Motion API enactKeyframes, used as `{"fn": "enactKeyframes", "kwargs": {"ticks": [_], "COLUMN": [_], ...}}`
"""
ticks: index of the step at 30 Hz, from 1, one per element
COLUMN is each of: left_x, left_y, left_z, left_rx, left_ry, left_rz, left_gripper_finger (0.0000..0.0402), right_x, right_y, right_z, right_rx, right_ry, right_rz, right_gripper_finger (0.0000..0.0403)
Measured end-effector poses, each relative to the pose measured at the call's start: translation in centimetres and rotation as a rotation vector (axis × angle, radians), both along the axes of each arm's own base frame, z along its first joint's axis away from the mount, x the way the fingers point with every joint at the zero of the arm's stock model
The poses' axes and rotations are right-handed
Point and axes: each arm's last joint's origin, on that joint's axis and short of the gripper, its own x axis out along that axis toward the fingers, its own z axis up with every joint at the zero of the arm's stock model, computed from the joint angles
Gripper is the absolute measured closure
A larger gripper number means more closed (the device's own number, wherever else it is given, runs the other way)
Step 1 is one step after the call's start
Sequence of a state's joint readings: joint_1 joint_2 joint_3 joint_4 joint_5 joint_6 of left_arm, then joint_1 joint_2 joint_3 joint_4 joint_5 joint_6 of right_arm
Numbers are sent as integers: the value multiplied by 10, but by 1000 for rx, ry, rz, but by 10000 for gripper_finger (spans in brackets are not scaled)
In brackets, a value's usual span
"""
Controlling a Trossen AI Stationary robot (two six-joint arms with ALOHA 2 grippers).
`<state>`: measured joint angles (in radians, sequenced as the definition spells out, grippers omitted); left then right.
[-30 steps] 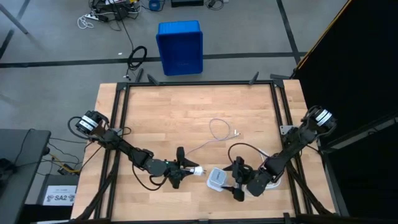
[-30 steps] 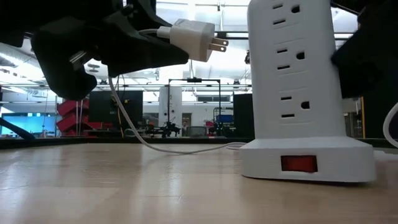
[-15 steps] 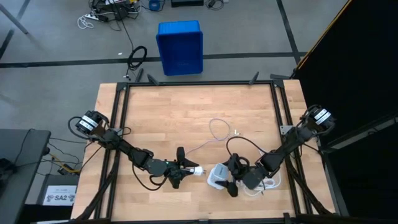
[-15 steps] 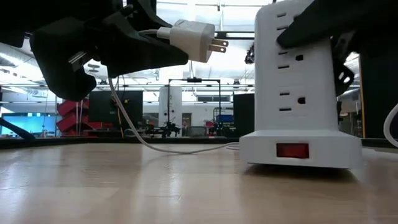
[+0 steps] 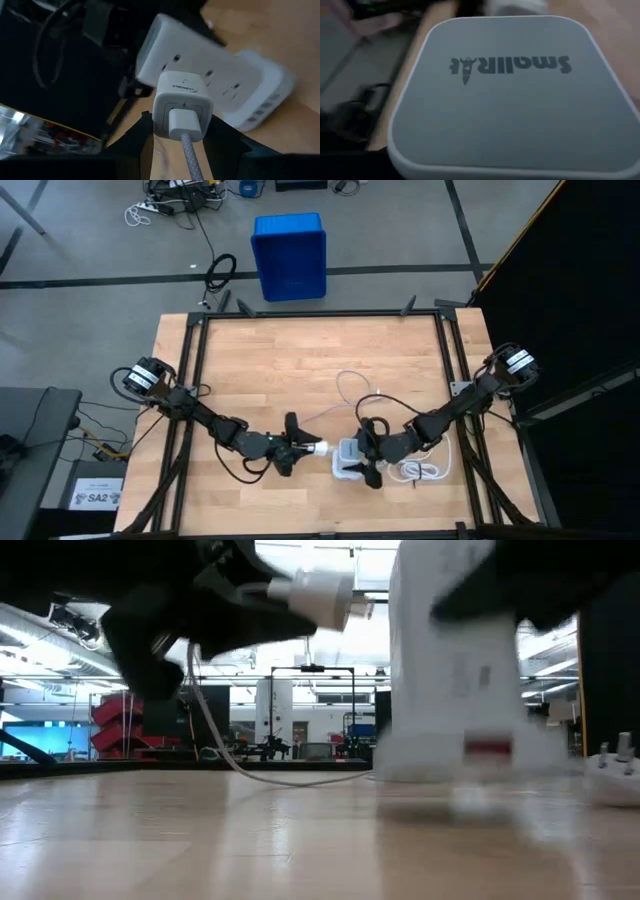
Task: Insert USB
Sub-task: Insert the white charger adapter into the white outlet extension
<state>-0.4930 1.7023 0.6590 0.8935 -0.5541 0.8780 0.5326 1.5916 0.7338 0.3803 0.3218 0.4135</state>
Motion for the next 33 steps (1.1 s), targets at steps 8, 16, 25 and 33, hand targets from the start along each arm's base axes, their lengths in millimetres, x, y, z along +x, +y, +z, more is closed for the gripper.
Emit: {"fn": "enactKeyframes", "kwargs": {"ticks": [8, 16, 25, 33], "left_x": [-1, -3, -3, -3], "left_y": [-4, -8, -6, -5], "left_z": [13, 11, 10, 10], "left_rx": [130, 186, 220, 242], "left_ry": [-109, -94, -77, -69], "left_rz": [-25, -42, 5, 30], "left_gripper_finger": [283, 283, 283, 309], "right_x": [0, 6, 8, 9], "right_y": [-18, -31, -33, -33], "right_z": [36, 36, 40, 42], "right_rx": [96, 158, 199, 212], "right_ry": [-105, -82, -122, -127], "right_rz": [91, 84, 100, 102], "right_gripper_finger": [142, 143, 143, 143]}}
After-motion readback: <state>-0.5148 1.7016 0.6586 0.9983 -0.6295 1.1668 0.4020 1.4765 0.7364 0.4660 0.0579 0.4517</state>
